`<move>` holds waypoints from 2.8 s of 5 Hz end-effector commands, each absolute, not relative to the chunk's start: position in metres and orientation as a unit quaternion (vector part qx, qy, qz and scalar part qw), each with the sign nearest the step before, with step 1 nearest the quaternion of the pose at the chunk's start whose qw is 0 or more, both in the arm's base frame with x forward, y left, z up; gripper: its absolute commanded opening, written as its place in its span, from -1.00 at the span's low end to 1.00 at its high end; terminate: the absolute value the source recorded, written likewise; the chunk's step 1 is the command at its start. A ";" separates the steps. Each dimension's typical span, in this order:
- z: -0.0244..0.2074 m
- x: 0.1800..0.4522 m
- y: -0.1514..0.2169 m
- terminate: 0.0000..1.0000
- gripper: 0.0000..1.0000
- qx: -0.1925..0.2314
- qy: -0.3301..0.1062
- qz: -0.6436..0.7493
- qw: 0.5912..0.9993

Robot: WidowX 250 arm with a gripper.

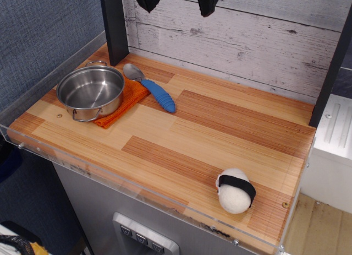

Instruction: Move the blue spoon to the lower middle of the table

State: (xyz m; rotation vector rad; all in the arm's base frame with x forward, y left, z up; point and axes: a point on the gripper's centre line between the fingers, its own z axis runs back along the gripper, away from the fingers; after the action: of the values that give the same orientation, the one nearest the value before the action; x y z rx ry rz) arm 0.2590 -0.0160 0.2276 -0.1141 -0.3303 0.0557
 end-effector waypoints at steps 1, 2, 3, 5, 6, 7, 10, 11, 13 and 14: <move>0.228 0.259 -0.016 -1.00 1.00 -0.057 -0.164 0.028 0.984; 0.238 0.290 -0.010 -1.00 1.00 -0.053 -0.198 0.078 0.976; 0.239 0.316 -0.003 -1.00 1.00 -0.075 -0.222 0.175 0.956; 0.219 0.325 0.013 -1.00 1.00 -0.027 -0.245 0.308 0.919; 0.202 0.311 0.020 -1.00 1.00 0.014 -0.234 0.391 0.890; 0.187 0.303 0.022 -1.00 1.00 0.015 -0.216 0.480 0.850; 0.146 0.326 0.056 -1.00 1.00 -0.060 -0.232 0.592 0.770; 0.125 0.325 0.074 -1.00 1.00 -0.046 -0.213 0.577 0.787; 0.095 0.333 0.072 -1.00 1.00 -0.028 -0.194 0.587 0.785; 0.081 0.342 0.068 -1.00 1.00 -0.017 -0.186 0.599 0.779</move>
State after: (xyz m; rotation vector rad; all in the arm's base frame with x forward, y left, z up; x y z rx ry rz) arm 0.3411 0.0682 0.0646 -0.0107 -0.3528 1.2949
